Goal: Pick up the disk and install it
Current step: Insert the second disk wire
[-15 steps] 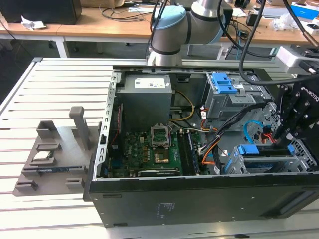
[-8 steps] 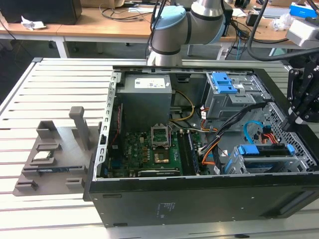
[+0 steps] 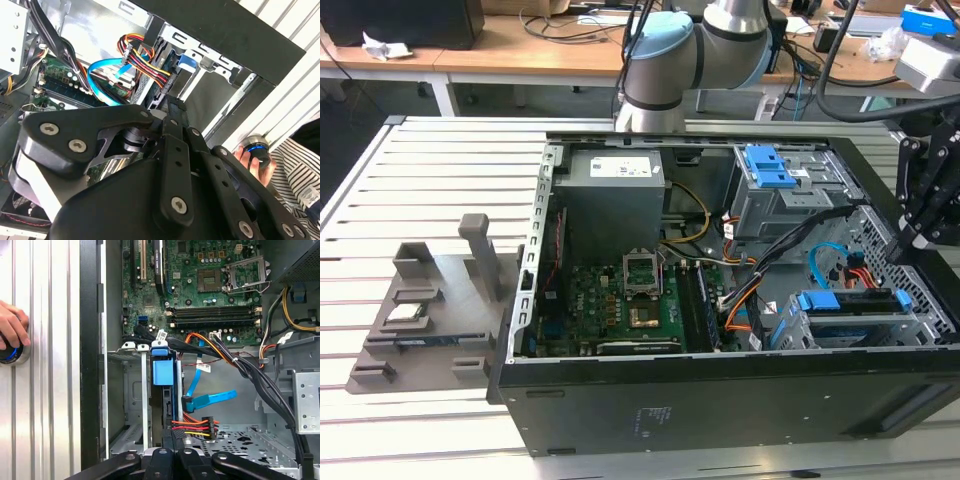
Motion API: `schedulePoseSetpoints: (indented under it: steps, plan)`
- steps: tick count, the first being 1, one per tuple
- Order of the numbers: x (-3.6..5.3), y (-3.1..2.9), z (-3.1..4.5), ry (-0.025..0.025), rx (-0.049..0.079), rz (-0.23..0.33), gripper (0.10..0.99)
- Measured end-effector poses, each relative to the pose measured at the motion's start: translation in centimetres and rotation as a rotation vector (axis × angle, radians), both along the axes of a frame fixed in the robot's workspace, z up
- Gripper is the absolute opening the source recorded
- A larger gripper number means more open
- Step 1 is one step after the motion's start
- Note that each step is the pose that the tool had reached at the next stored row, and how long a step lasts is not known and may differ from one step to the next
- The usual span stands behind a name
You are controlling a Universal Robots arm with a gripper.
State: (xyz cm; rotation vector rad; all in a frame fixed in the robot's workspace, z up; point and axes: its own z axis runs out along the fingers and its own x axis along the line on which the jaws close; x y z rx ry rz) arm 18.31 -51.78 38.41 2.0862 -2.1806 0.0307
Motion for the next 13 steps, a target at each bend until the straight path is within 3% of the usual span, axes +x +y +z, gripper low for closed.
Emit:
schedulePoseSetpoints:
  steps: [1, 4, 8, 13]
  plan:
    - [0.0, 0.0, 0.0, 0.0, 0.0, 0.0, 0.114]
    - [0.0, 0.0, 0.01, 0.0, 0.0, 0.0, 0.302]
    - [-0.85, 0.66, -0.44, 0.0, 0.004, 0.005, 0.302]
    - [-2.71, 1.36, -1.09, 0.0, 0.009, 0.013, 0.302]
